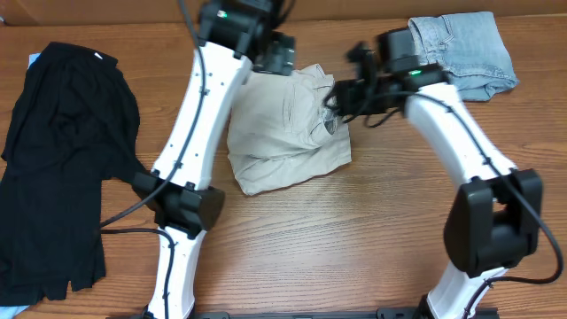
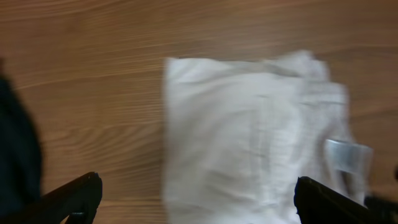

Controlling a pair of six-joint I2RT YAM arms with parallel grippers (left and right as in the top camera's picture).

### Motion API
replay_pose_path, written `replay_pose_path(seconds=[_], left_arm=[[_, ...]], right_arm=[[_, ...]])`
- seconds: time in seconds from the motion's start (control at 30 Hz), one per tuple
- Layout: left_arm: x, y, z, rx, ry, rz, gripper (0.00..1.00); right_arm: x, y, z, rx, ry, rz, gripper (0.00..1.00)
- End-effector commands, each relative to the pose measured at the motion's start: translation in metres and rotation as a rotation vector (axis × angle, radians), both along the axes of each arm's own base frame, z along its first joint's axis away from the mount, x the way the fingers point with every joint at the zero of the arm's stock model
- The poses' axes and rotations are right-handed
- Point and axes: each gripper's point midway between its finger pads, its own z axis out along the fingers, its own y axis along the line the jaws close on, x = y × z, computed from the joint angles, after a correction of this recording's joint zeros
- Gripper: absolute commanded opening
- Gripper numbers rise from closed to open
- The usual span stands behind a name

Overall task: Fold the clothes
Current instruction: 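Lift the shorts' left end with the left gripper and fold it rightward, then grasp the folded beige shorts bundle with the right gripper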

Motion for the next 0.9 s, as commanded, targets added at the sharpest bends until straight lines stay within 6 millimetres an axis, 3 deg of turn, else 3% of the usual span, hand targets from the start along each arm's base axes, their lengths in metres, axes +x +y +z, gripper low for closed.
replay_pose_path(seconds=[0.0,0.23,0.27,0.5,0.67,0.87], left_arm=[[0.011,0.053,-0.006,0.047,0.005,0.162,1.00],[0.013,0.076,-0.024,-0.085,0.091,0.201,1.00],[0.011,0.075,-0.029,-0.111,0.115,0.196,1.00],[0.005,0.065,-0.049,-0.103,0.174,0.180,1.00],[0.001,0.056,-0.064,-0.092,0.212,0.162,1.00],[-0.006,0.052,-0.085,-0.076,0.265,0.156,1.00]], right_arm=[[0.004,0.015,-0.001,-0.179,-0.111,0.024,0.67],[-0.006,0.022,-0.031,-0.291,-0.061,0.005,0.70],[-0.011,0.016,-0.046,-0.300,-0.009,-0.019,0.70],[-0.026,-0.004,-0.091,-0.351,0.162,-0.064,0.70],[-0.032,-0.014,-0.100,-0.363,0.222,-0.112,0.70],[-0.034,-0.040,-0.102,-0.397,0.274,-0.189,0.70]])
